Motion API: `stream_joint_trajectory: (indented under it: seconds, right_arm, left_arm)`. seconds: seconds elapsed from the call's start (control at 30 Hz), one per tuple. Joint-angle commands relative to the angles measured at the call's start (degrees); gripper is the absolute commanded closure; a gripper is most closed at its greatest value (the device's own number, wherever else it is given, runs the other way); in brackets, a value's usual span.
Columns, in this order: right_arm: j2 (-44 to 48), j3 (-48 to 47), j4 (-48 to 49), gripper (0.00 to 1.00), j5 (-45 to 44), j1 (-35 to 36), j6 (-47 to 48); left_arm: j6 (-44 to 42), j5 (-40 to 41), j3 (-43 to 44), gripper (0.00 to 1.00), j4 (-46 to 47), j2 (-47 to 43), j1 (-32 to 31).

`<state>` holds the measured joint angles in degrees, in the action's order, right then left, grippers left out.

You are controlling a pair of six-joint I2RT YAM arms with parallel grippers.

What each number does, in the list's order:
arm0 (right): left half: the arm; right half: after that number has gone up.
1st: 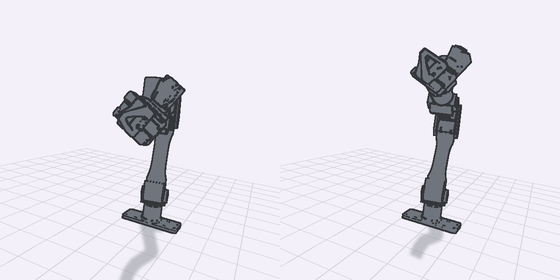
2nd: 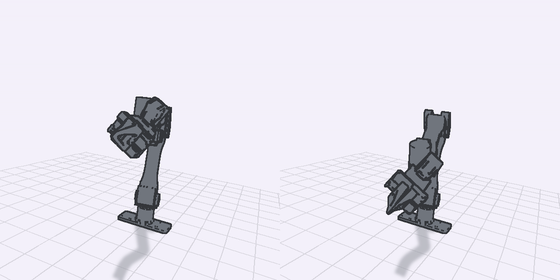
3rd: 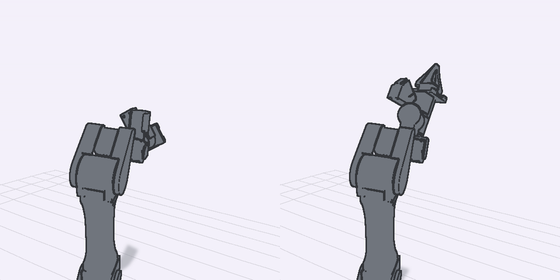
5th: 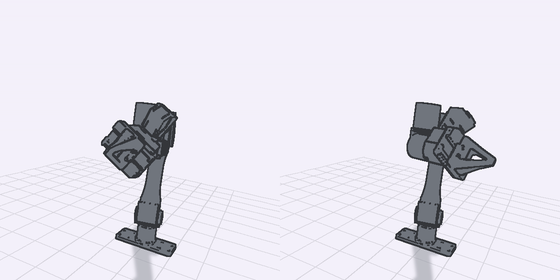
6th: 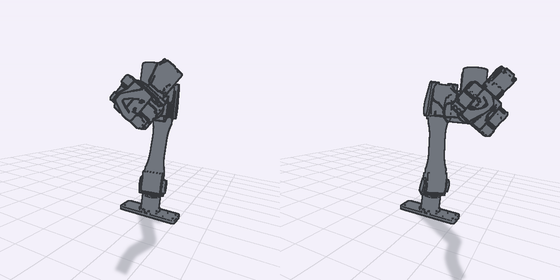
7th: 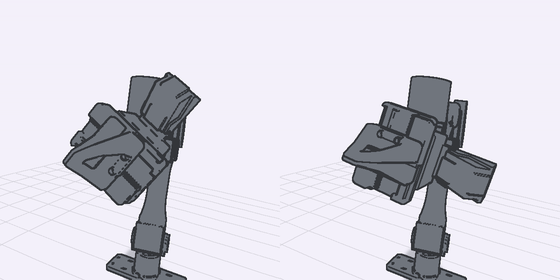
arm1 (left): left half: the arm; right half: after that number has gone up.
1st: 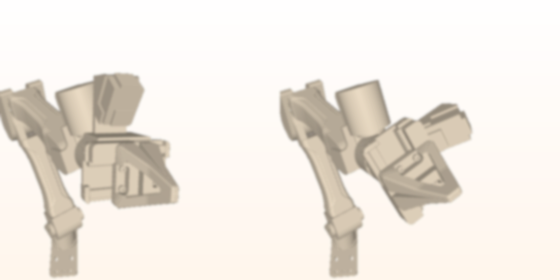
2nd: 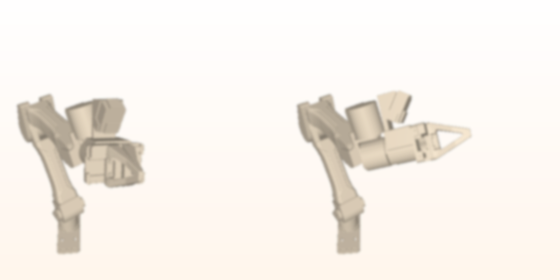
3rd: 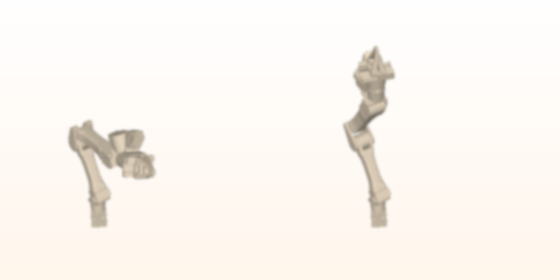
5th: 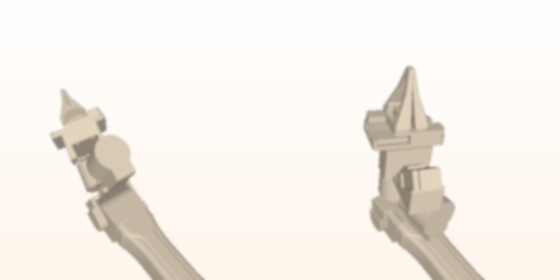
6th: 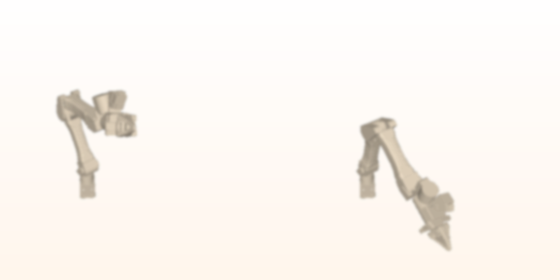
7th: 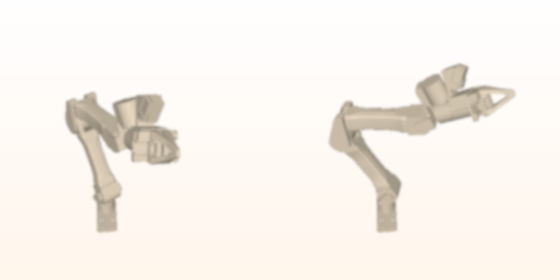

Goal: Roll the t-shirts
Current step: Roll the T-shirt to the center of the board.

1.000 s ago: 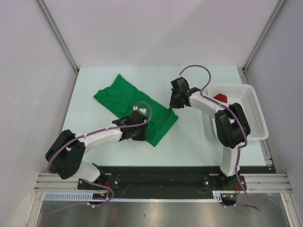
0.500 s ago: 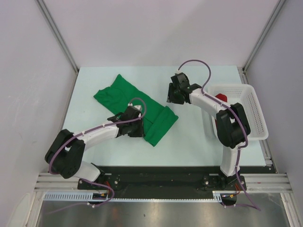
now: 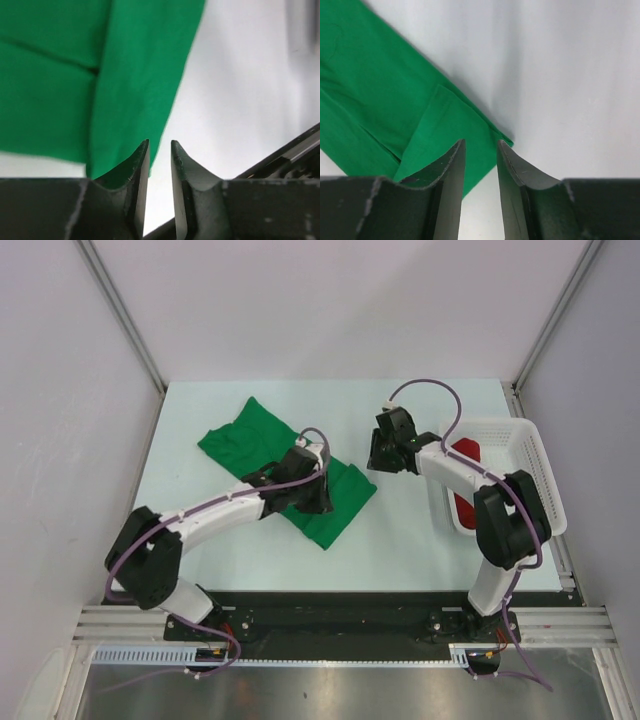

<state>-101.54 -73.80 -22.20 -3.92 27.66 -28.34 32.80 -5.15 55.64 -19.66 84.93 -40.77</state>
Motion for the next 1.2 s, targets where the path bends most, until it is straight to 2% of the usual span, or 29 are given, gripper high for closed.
stream_joint_trajectory:
  seconds: [0.0,0.23,0.53,0.7,0.83,0.9,0.93,1.17]
  right_arm:
    - [-1.6,0.0,6.5,0.64,2.9,1.3,1.1]
    - [-8.1,0.0,7.7,0.66,3.3,1.6,2.1]
    - [-11.4,0.1,4.7,0.68,1.1,-1.3,3.3]
    - [-8.1,0.1,4.1,0.62,1.4,-1.9,4.3]
    - [-3.7,0.6,2.3,0.53,2.1,-3.3,3.7]
    - [-1.8,1.6,2.4,0.49,3.3,-3.5,3.5]
    - [-1.0,2.4,2.6,0.46,3.3,-3.6,2.9]
    - [2.6,7.7,5.8,0.44,7.6,-2.1,0.6]
  left_arm:
    - [1.1,-2.4,4.9,0.73,3.7,7.0,-1.0]
    - [-0.7,5.1,11.2,0.78,3.4,17.1,-0.9]
    - [-2.9,11.6,7.0,0.78,2.3,19.8,-0.7]
    - [-4.5,11.8,6.2,0.75,1.0,16.3,-0.8]
    - [-5.5,12.1,6.9,0.61,-1.3,10.4,-2.5]
    - [-5.6,12.7,6.4,0.59,-2.0,7.7,-4.0]
    - [-5.5,13.7,6.2,0.58,-3.1,7.0,-5.4]
    - [-0.9,18.3,2.2,0.63,-3.7,4.0,-11.7]
